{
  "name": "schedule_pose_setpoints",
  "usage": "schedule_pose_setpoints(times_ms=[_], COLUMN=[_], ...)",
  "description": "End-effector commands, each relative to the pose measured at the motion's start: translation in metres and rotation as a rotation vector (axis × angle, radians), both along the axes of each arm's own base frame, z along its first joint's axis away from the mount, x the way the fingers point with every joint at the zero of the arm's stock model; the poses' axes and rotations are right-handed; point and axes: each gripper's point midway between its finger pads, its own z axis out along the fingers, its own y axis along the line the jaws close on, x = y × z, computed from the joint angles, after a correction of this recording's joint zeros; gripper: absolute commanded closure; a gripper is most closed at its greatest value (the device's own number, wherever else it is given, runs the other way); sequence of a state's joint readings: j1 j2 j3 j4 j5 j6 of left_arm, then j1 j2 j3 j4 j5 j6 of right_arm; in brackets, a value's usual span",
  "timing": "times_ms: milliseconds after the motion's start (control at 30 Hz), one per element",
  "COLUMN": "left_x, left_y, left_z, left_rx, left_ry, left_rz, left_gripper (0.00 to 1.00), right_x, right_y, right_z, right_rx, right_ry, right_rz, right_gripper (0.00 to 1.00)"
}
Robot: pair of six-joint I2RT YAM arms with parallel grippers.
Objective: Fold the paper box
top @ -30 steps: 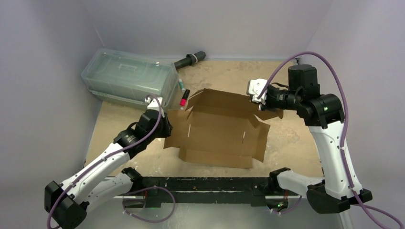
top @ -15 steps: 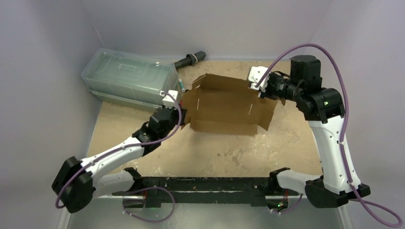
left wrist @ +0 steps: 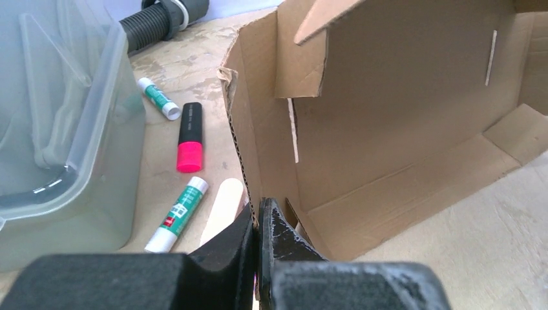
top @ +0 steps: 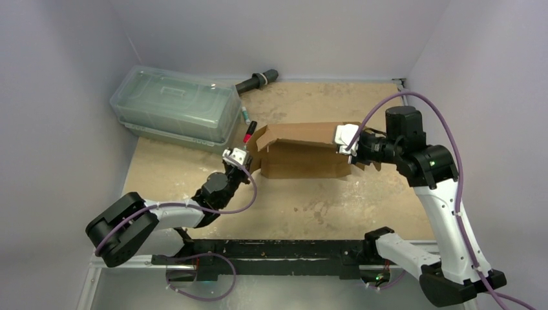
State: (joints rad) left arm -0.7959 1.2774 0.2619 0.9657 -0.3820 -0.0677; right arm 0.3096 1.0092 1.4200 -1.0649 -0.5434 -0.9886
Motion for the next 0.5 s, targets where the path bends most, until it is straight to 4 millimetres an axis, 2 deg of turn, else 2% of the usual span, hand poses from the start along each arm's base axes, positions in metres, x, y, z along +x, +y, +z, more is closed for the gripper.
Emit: schedule_pose_setpoints(times_ms=[0, 167, 200, 400, 467], left_x=[-0.014, -0.031, -0.034, -0.043, -0.045], left_y=[-0.012, -0.014, -0.015, -0.02, -0.021], left_z=[0.015, 0.004, 0.003, 0.012, 0.016], left_rx=[-0.053, -0.072, -0.082, -0.203, -0.233], left_ry=[-0.071, -0.036, -0.031, 0.02, 0.03], left_rz=[-0.098, -0.161, -0.175, -0.205, -0.214], left_gripper=[1.0, 1.0, 0.97, 0.45, 0.32], right_x=[-0.014, -0.014, -0.014, -0.017, -0.016], right_y=[0.01, 0.01, 0.009, 0.012, 0.01], right_z=[-0.006, -0.008, -0.007, -0.006, -0.007], right_rx=[0.069, 0.086, 0.086, 0.111, 0.106], right_ry=[0.071, 0.093, 0.09, 0.102, 0.097], right_rz=[0.022, 0.002, -0.005, -0.006, -0.011], right_gripper=[1.0, 1.0, 1.0, 1.0, 1.0])
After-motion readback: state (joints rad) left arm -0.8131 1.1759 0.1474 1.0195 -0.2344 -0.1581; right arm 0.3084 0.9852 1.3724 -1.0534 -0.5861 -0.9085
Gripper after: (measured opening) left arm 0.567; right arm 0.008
